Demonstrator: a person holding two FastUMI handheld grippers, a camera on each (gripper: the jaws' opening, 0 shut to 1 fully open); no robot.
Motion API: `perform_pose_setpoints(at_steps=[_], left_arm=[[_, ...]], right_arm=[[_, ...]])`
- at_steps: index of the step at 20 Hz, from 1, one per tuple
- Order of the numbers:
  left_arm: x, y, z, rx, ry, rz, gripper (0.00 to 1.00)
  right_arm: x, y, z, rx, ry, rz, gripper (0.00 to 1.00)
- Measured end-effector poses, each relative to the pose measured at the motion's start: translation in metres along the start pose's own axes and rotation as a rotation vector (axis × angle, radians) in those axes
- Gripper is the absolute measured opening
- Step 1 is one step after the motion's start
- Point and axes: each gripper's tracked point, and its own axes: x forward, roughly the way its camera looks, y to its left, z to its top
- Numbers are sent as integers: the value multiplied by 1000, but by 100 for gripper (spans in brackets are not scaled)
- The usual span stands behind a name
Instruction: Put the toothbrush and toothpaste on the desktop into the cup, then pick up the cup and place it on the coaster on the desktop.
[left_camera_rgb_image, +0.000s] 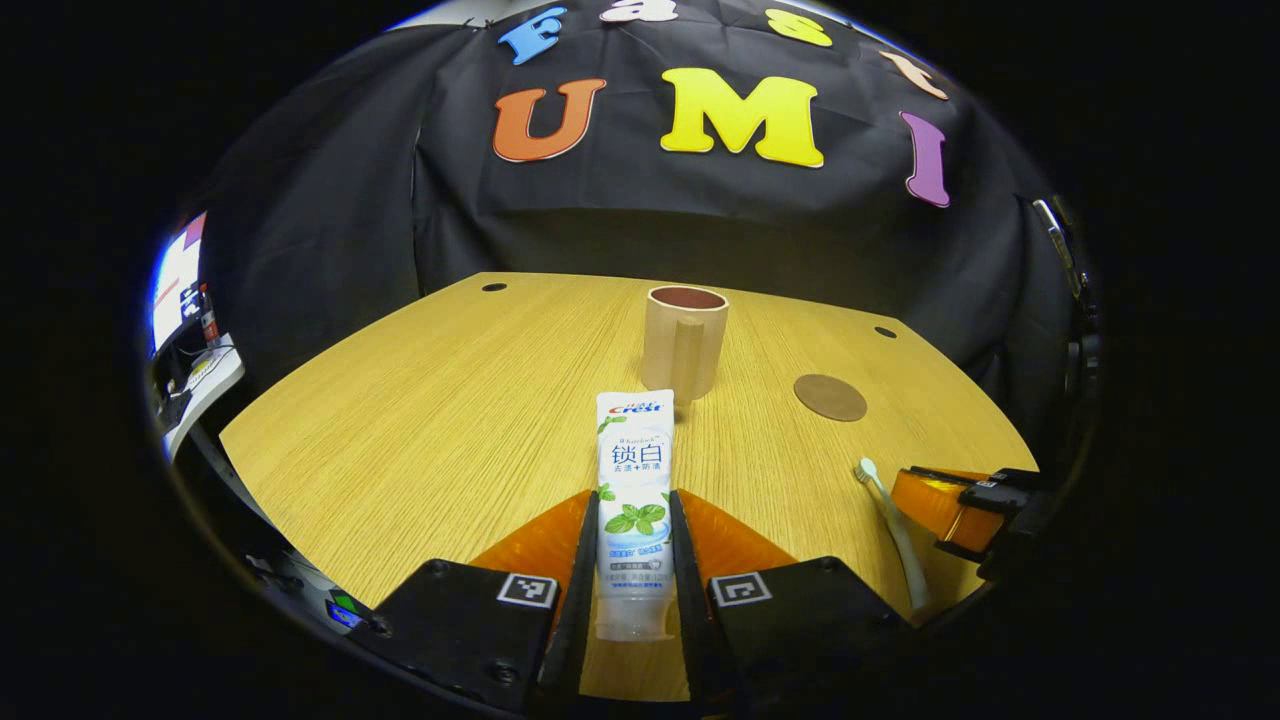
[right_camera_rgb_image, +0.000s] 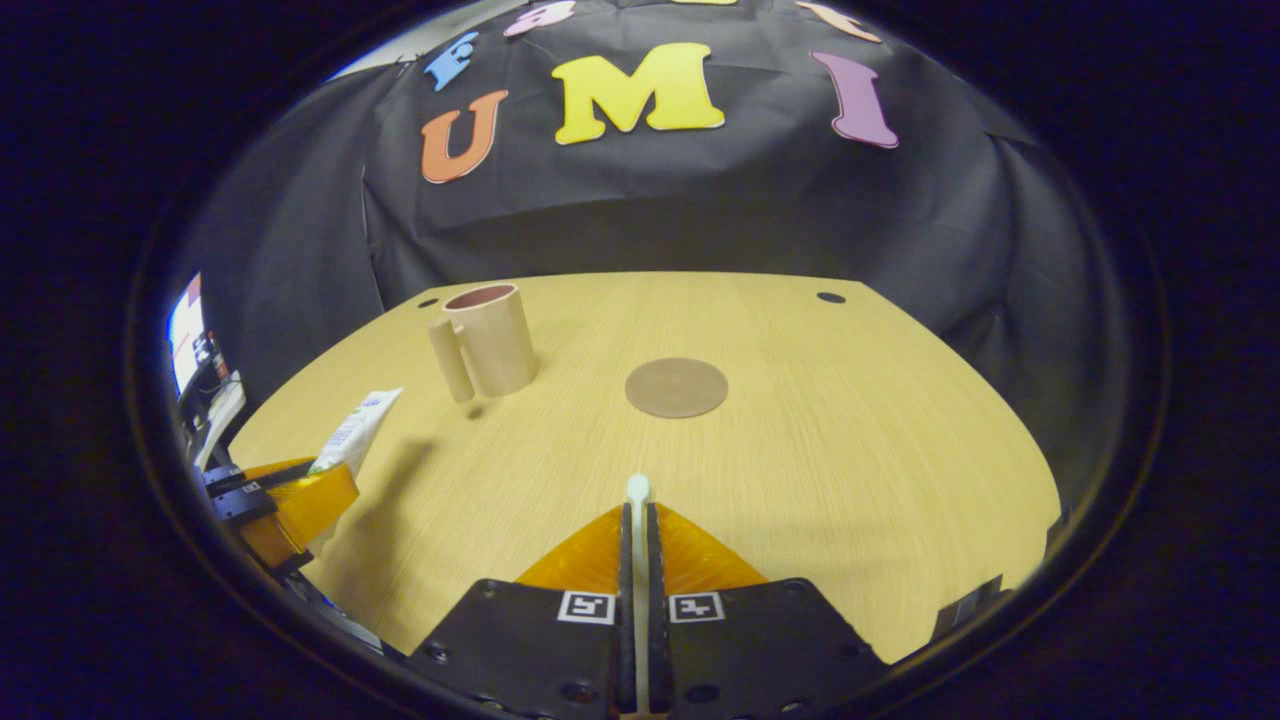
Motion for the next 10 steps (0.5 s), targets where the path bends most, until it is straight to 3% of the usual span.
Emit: perform_pose_setpoints(at_steps=[2, 4, 6, 7, 10], left_arm=[[-1, 1, 1, 12, -7, 5, 42], [-1, -2, 2, 17, -13, -3, 46], [-1, -3, 1, 16, -8, -6, 46], [-1, -5, 0, 17, -5, -10, 42], [-1, -4, 2, 17, -9, -11, 46]], right_arm=[[1, 2, 0, -9, -5, 12, 5], [-2, 11, -2, 10, 0, 43, 4], [2, 10, -8, -16, 16, 30, 10], [2, 6, -8, -19, 17, 17, 10], [-6, 15, 1, 16, -7, 60, 11]])
